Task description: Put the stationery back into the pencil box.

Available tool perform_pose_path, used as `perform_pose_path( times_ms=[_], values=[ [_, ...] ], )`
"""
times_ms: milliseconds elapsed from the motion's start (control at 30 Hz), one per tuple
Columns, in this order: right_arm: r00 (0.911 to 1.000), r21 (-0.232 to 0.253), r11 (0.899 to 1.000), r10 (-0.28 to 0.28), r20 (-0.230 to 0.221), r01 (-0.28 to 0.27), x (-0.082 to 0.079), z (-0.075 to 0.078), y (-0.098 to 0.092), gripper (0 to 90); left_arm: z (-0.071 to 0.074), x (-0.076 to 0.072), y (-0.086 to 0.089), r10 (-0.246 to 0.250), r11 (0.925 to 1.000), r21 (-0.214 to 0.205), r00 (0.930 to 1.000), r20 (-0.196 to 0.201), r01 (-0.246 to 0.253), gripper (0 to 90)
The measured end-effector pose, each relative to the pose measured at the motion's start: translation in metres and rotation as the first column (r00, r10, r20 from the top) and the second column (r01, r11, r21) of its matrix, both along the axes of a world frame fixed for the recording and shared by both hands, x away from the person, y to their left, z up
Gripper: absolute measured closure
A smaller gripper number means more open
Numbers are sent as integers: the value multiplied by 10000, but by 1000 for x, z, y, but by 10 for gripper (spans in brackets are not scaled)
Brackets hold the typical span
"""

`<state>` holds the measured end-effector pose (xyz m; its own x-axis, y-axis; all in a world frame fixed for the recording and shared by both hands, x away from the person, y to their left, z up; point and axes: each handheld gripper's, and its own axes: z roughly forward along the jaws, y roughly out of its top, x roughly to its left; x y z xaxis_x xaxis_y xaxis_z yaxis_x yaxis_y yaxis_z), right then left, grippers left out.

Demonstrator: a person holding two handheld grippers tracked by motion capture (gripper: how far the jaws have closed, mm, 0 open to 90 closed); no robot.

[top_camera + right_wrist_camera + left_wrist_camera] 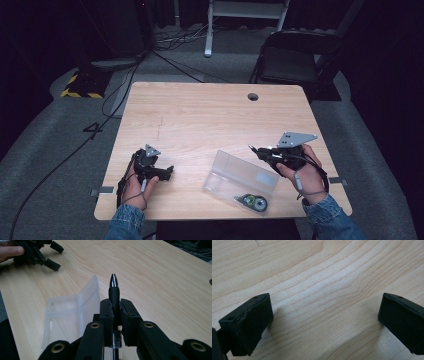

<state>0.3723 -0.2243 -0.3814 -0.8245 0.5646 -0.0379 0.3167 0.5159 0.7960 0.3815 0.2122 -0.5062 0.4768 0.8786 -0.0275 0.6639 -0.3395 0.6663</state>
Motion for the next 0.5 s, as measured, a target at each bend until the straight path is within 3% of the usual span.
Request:
perform_pose_path(
  times_ms=[500],
  values=[
    [9948, -258, 9948, 980, -281, -987, -9, -16, 32, 812, 0, 0, 0, -1, 10000, 1, 10000, 0, 1, 1]
  ],
)
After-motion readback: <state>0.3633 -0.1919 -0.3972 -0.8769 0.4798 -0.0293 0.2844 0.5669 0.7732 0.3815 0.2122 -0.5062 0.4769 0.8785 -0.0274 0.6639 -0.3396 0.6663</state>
